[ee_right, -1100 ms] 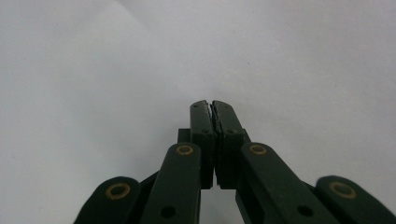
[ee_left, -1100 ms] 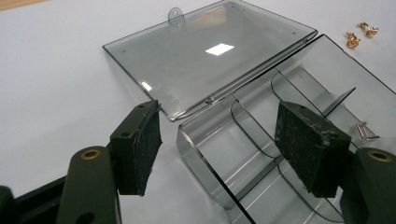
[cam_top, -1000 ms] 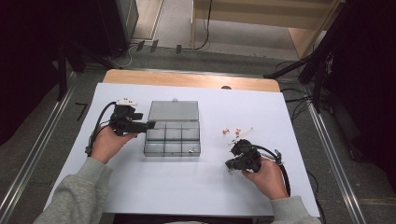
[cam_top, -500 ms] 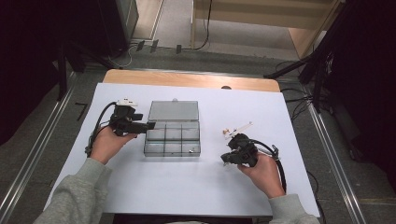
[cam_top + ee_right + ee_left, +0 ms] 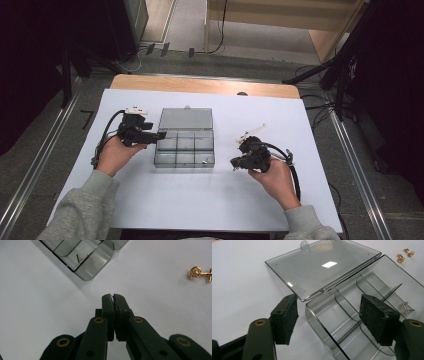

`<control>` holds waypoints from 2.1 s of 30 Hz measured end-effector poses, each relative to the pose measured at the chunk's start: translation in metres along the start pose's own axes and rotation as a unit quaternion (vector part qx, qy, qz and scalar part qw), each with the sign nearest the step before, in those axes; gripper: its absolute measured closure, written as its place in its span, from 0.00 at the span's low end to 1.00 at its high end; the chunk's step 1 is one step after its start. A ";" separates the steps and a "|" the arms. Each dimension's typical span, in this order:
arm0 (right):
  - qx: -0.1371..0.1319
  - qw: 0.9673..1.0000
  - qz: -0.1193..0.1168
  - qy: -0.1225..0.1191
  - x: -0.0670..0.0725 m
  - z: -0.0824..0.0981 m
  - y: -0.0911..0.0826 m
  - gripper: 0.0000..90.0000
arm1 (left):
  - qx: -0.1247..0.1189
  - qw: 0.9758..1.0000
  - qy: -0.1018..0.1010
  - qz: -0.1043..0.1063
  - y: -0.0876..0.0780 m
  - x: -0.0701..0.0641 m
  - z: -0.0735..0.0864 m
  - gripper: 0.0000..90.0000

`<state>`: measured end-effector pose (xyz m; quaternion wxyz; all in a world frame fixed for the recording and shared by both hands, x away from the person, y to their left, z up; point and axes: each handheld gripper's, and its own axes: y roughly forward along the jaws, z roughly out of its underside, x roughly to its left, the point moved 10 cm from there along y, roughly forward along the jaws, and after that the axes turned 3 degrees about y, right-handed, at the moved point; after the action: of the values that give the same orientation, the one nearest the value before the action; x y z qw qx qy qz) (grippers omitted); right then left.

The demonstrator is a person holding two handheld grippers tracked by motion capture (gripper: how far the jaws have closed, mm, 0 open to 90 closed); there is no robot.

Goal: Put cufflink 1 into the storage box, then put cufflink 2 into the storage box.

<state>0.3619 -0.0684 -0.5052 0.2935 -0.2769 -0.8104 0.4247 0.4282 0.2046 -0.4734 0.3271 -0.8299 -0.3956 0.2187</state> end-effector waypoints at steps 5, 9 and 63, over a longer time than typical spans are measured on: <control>0.000 1.000 0.001 0.008 -0.001 -0.005 0.002 1.00 | -0.001 1.000 0.000 0.000 0.001 -0.001 0.000 0.36; -0.005 1.000 0.000 0.010 0.000 -0.011 0.002 1.00 | 0.000 1.000 0.001 -0.001 0.001 -0.001 0.000 0.36; -0.033 0.999 -0.027 -0.025 0.039 -0.079 0.037 1.00 | -0.002 1.000 0.001 0.000 0.003 0.000 0.001 0.36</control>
<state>0.3994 0.0181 -0.4908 0.2754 -0.2543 -0.8382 0.3961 0.4292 0.2038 -0.4764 0.3260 -0.8305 -0.3959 0.2172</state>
